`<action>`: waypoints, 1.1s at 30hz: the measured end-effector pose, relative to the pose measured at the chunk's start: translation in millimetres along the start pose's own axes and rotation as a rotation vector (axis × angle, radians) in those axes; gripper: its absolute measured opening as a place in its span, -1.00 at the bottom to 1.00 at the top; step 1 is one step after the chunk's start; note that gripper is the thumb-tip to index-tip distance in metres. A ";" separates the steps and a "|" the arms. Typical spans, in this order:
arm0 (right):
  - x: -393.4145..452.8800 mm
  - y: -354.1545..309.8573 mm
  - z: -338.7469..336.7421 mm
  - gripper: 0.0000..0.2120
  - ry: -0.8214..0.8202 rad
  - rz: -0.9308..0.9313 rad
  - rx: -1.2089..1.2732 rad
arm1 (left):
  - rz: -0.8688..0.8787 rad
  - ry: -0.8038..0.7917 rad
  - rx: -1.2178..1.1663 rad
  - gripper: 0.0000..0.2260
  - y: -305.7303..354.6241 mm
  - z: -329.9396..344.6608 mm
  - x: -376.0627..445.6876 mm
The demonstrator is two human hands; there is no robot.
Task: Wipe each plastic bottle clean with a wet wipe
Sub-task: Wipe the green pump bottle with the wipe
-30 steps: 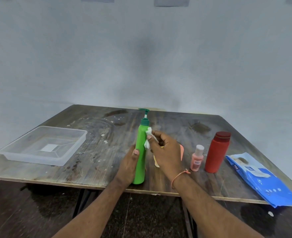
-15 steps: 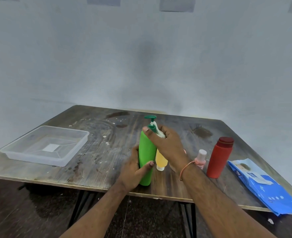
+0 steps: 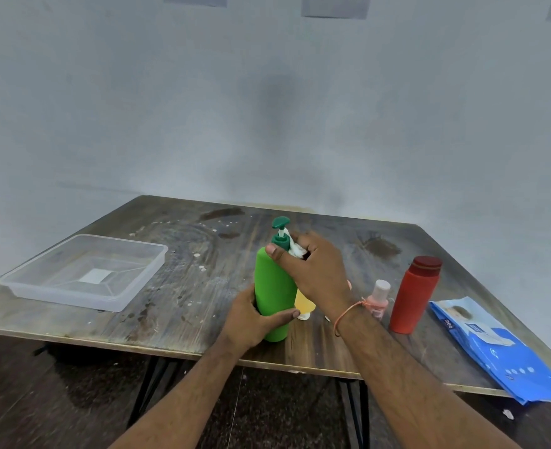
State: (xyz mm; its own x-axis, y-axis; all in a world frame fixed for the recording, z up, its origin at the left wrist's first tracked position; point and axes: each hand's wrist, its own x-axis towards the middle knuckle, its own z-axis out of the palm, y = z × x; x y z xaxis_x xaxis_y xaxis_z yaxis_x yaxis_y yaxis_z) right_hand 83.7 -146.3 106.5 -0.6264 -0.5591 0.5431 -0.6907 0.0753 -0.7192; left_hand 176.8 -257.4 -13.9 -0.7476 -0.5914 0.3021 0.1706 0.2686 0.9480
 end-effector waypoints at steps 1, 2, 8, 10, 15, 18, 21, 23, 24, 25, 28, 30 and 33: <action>-0.5 -0.2 -0.2 -0.63 0.011 -0.004 -0.011 | -0.007 0.013 0.019 -0.48 -1.4 0.1 0.0; -1.7 -1.3 -0.2 -0.66 0.023 -0.010 -0.021 | -0.012 0.025 0.037 -0.46 -2.3 0.2 -0.7; -5.4 -7.9 9.8 -0.76 0.080 -0.033 -0.046 | -0.017 0.159 0.196 -0.52 -0.9 0.0 -6.8; -5.4 -10.4 13.3 -0.75 0.084 -0.017 -0.069 | 0.000 0.194 0.236 -0.53 -1.1 1.7 -10.2; -2.0 -18.8 16.8 -0.53 0.125 0.058 -0.116 | 0.042 0.250 0.370 -0.31 -2.8 5.6 -19.9; 3.4 -19.4 17.1 -0.55 0.093 0.052 -0.133 | 0.071 0.203 0.324 -0.21 -2.2 3.1 -16.8; 7.3 -15.7 15.1 -0.72 -0.004 -0.016 -0.018 | 0.064 0.081 0.190 -0.22 0.1 -0.2 -11.0; 10.9 -11.3 11.8 -0.79 -0.064 -0.045 0.060 | 0.056 -0.001 0.158 -0.22 -3.1 -5.8 -6.9; 12.8 -8.0 8.9 -0.85 -0.087 -0.047 0.084 | 0.037 -0.034 0.150 -0.26 -5.6 -8.8 -5.2; 15.0 -3.9 6.2 -0.92 -0.114 -0.049 0.100 | 0.009 -0.055 0.137 -0.32 -7.6 -11.4 -4.0; 19.3 3.2 1.2 -0.70 -0.154 -0.058 0.095 | -0.051 -0.026 0.126 -0.50 -8.5 -11.0 -3.3; 19.0 2.8 1.9 -0.64 -0.152 -0.057 0.083 | -0.011 0.023 0.180 -0.57 -7.7 -5.7 -3.3; 17.7 3.6 5.9 -0.69 -0.096 -0.058 0.059 | 0.029 0.051 0.263 -0.46 -8.8 0.6 -5.7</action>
State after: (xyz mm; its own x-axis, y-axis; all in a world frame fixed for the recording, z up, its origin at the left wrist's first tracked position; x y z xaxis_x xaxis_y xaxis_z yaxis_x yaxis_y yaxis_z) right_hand 72.3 -160.8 111.0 -0.5467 -0.6375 0.5429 -0.7005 -0.0068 -0.7136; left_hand 179.2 -255.9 -24.0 -0.7106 -0.6161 0.3397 0.0137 0.4706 0.8822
